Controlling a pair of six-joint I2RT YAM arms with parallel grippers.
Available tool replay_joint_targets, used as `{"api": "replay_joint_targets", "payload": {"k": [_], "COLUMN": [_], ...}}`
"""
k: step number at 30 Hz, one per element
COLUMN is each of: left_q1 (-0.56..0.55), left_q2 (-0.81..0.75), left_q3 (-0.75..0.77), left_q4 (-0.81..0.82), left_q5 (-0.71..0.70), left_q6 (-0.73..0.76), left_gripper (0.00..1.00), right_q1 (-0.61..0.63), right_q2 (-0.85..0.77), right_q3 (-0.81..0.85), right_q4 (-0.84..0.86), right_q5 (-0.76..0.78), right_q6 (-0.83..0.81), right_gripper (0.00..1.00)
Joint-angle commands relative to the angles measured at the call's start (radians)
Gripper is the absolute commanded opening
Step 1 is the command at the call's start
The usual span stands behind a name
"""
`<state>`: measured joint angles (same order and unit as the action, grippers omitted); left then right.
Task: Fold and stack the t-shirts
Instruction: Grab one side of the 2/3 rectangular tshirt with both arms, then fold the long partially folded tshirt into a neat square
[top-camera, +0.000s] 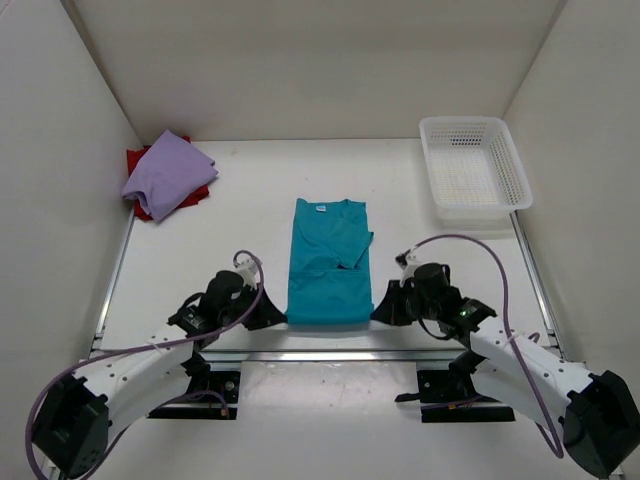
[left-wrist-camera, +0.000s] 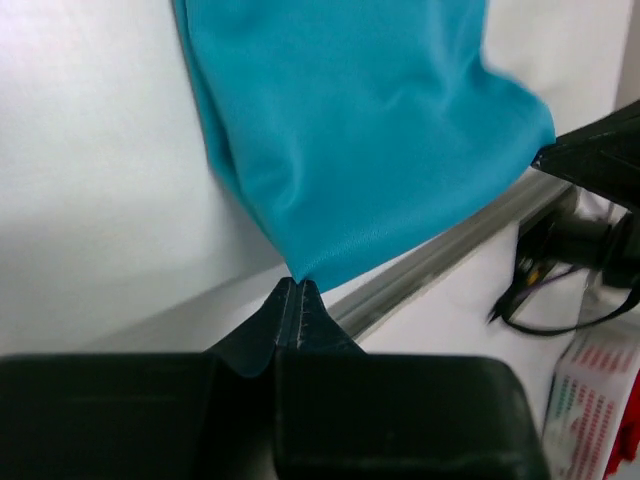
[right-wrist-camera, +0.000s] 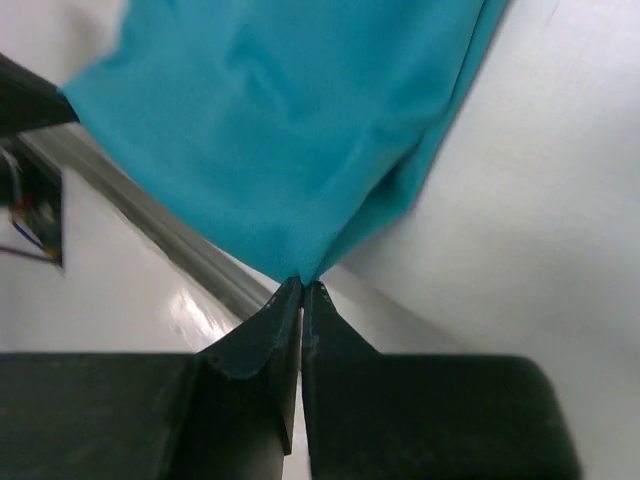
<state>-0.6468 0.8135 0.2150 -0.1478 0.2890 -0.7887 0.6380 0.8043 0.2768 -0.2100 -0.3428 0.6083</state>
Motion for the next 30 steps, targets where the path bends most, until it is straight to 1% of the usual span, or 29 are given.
{"api": "replay_joint_targets", "payload": {"k": [1, 2, 3, 4, 5, 6, 8, 9, 10, 11, 12, 13, 15, 16, 18, 19, 20, 22, 23, 25, 28, 29, 30], "left_q1": [0.098, 0.098, 0.099, 0.093, 0.105, 0.131, 0.173, 0.200, 0.208, 0.229, 0.252, 0.265, 0.305, 0.315, 0.335, 0.358, 0.363, 0.395, 0.403, 0.432, 0.460, 0.464, 0.472], "left_q2": [0.015, 0.059, 0.112, 0.142, 0.197, 0.222, 0.339, 0.399, 0.426, 0.488, 0.548, 0.582, 0.701, 0.725, 0.824, 0.870, 0.888, 0.964, 0.978, 1.045, 1.113, 1.130, 1.136], "left_q3": [0.141, 0.183, 0.249, 0.276, 0.337, 0.400, 0.479, 0.545, 0.578, 0.636, 0.687, 0.720, 0.826, 0.875, 0.923, 0.949, 0.966, 1.001, 1.008, 1.052, 1.112, 1.129, 1.135], "left_q4": [-0.108, -0.090, -0.075, -0.058, -0.043, -0.020, 0.031, 0.043, 0.048, 0.050, 0.059, 0.063, 0.063, 0.056, 0.065, 0.070, 0.074, 0.103, 0.114, 0.134, 0.139, 0.174, 0.175], "left_q5": [0.059, 0.059, 0.061, 0.055, 0.055, 0.050, 0.070, 0.068, 0.041, 0.033, 0.023, 0.019, 0.007, 0.001, -0.031, -0.059, -0.073, -0.064, -0.071, -0.085, -0.097, -0.106, -0.111], "left_q6": [0.068, 0.080, 0.086, 0.098, 0.106, 0.117, 0.115, 0.117, 0.127, 0.131, 0.132, 0.135, 0.132, 0.134, 0.129, 0.125, 0.120, 0.102, 0.091, 0.082, 0.054, 0.051, 0.049], "left_gripper": [0.00, 0.00, 0.00, 0.00, 0.00, 0.00, 0.00, 0.00, 0.00, 0.00, 0.00, 0.00, 0.00, 0.00, 0.00, 0.00, 0.00, 0.00, 0.00, 0.00, 0.01, 0.02, 0.01], "right_q1": [-0.102, -0.156, -0.187, -0.199, -0.219, -0.247, -0.290, -0.322, -0.334, -0.351, -0.362, -0.380, -0.411, -0.425, -0.440, -0.440, -0.437, -0.428, -0.428, -0.425, -0.436, -0.442, -0.445], "right_q2": [0.038, 0.082, 0.126, 0.153, 0.206, 0.235, 0.352, 0.425, 0.456, 0.520, 0.586, 0.619, 0.738, 0.806, 0.908, 0.984, 1.013, 1.152, 1.179, 1.292, 1.415, 1.461, 1.484], "right_q3": [0.157, 0.214, 0.275, 0.309, 0.379, 0.410, 0.529, 0.588, 0.622, 0.684, 0.741, 0.772, 0.878, 0.950, 1.054, 1.137, 1.180, 1.358, 1.387, 1.510, 1.637, 1.682, 1.703], "right_q4": [-0.029, -0.016, -0.020, -0.032, -0.032, -0.034, -0.026, -0.002, 0.000, 0.009, 0.020, 0.021, 0.035, 0.035, 0.026, 0.008, -0.011, -0.078, -0.084, -0.100, -0.062, -0.042, -0.019], "right_q5": [-0.030, -0.065, -0.070, -0.067, -0.058, -0.056, -0.085, -0.094, -0.107, -0.133, -0.125, -0.127, -0.157, -0.171, -0.224, -0.219, -0.229, -0.231, -0.223, -0.225, -0.245, -0.268, -0.271], "right_q6": [-0.080, -0.112, -0.148, -0.160, -0.195, -0.215, -0.241, -0.236, -0.231, -0.243, -0.245, -0.237, -0.234, -0.220, -0.225, -0.229, -0.246, -0.268, -0.269, -0.265, -0.220, -0.185, -0.180], "right_gripper": [0.00, 0.00, 0.00, 0.00, 0.00, 0.00, 0.01, 0.00, 0.00, 0.00, 0.00, 0.00, 0.00, 0.00, 0.00, 0.00, 0.00, 0.00, 0.00, 0.00, 0.00, 0.00, 0.00]}}
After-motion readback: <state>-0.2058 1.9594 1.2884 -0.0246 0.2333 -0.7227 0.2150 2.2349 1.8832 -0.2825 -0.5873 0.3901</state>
